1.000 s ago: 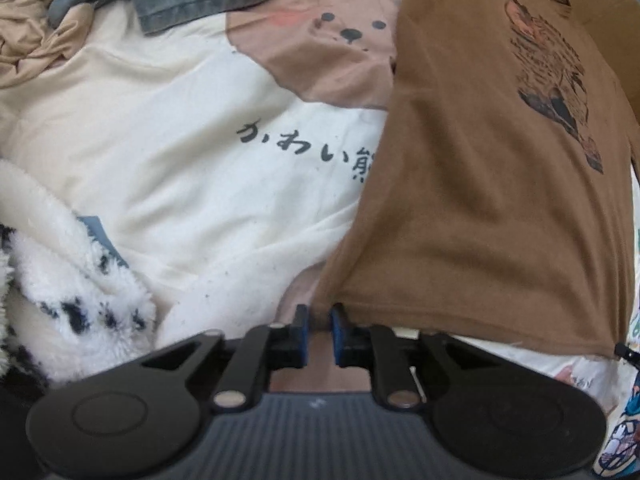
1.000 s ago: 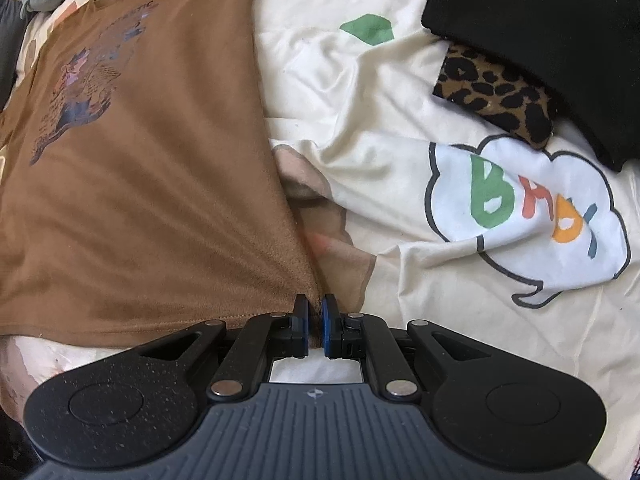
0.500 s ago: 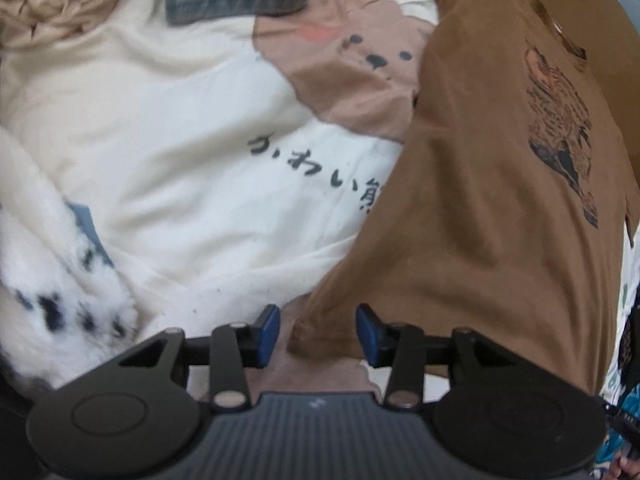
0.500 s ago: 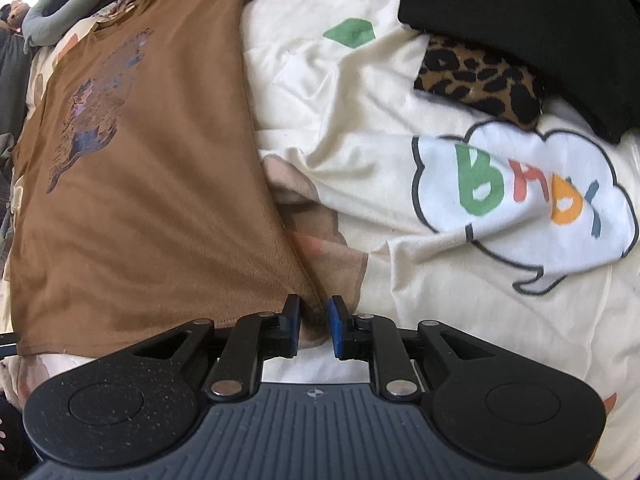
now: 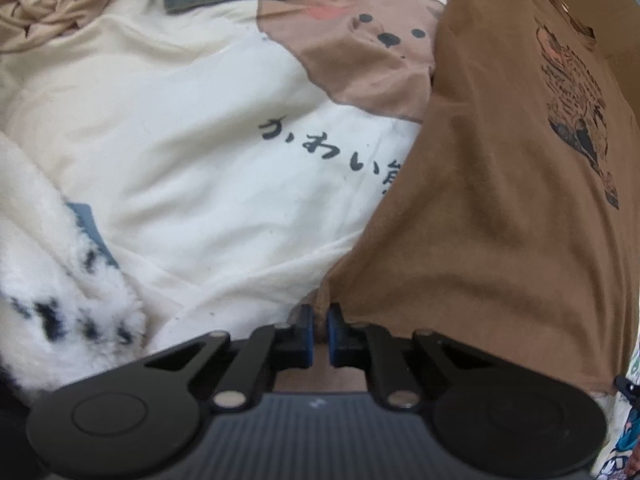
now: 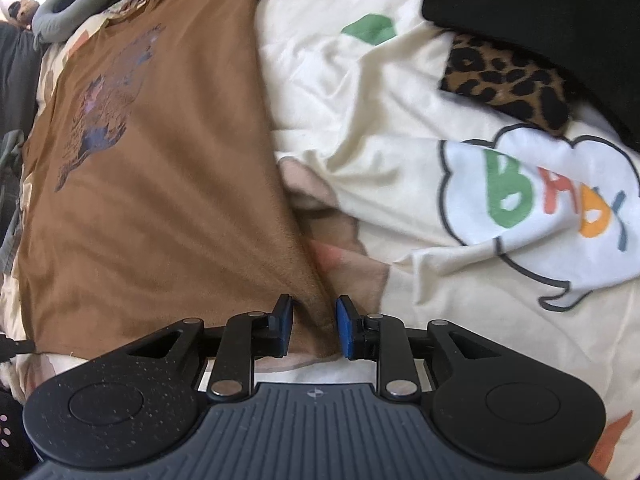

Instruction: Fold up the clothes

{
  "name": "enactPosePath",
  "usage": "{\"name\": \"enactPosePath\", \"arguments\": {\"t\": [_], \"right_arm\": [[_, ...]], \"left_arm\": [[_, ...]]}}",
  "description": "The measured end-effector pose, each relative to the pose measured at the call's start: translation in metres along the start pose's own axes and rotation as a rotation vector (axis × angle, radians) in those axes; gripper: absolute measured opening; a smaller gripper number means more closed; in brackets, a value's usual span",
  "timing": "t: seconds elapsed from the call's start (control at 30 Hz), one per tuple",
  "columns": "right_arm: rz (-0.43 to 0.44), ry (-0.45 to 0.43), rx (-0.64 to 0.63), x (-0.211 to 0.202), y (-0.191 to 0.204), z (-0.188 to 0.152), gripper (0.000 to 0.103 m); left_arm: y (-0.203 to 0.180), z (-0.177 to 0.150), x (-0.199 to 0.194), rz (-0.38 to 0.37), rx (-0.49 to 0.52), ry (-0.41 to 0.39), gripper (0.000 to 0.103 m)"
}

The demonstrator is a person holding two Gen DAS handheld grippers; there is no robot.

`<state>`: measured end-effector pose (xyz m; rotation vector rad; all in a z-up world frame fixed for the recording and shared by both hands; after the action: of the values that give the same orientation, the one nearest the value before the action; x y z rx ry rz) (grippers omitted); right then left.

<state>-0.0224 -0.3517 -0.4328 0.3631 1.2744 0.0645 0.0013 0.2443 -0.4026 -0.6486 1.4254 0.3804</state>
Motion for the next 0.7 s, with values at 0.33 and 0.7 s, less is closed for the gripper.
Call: {"name": "enactPosePath", "arguments": {"t": [0.33, 0.7], "right_arm": [[0.022, 0.013, 0.009, 0.003, -0.005, -0.004, 0.025], [0.038, -0.100, 0.013, -0.025, -0.017, -0.028, 0.025]], "left_arm": [[-0.002, 0.009, -0.019, 0.042, 0.030, -0.029, 0.006], [-0.007, 0.013, -0.028, 0.071, 0.044, -0.036, 0.006]]}}
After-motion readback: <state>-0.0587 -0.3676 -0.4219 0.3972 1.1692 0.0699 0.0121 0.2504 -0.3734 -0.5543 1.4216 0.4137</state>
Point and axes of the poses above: each gripper's, at about its wrist camera, not at the fingertips, and x roughly the way its jaws point, y to its left, z to its top, the point moved 1 cm from there along x, roughly the way its jaws point, and after that the axes turned 6 degrees about -x, right-handed, at the moved point
